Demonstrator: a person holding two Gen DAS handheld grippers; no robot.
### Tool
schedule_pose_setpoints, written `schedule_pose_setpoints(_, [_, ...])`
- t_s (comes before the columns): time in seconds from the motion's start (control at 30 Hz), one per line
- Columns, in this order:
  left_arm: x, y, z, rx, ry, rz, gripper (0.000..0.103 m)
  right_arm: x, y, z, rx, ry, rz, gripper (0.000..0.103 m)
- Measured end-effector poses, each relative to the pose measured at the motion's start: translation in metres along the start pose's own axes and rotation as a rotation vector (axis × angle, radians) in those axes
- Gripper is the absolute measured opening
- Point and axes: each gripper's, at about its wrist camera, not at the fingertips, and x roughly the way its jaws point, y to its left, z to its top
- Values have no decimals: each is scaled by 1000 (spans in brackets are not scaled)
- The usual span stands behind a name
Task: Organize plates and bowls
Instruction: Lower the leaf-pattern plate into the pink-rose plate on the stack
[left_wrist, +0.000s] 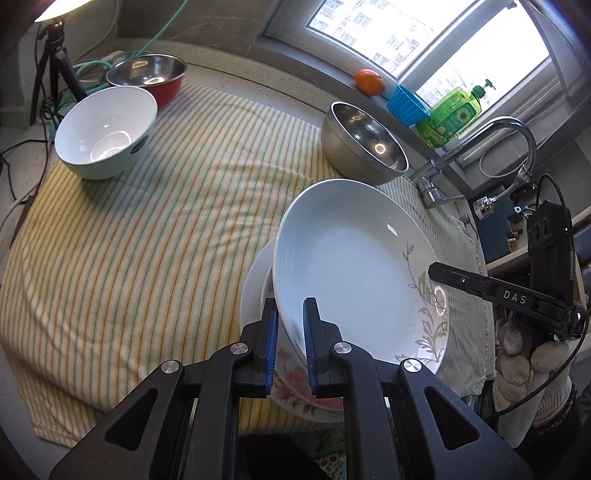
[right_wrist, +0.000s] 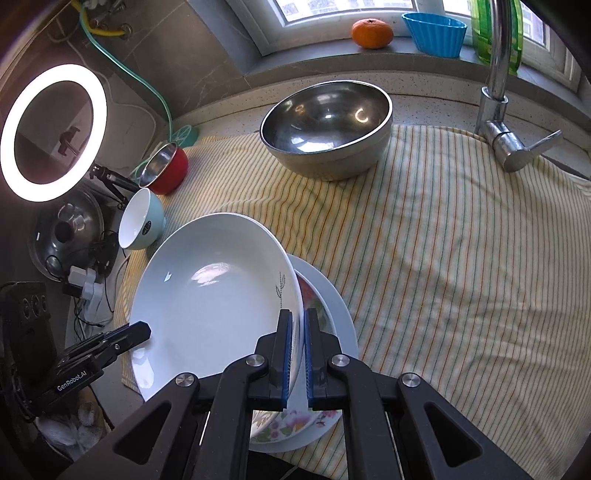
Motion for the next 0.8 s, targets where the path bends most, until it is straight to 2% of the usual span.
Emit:
schedule_pose_setpoints(0.33, [7,-2,-6,26,26,14,11,8,-10,-20,37,15,5,6])
schedule_pose_setpoints(0.8, [13,-4,-6,51,38,24,11,14,-13,-26,34,27,-16,6])
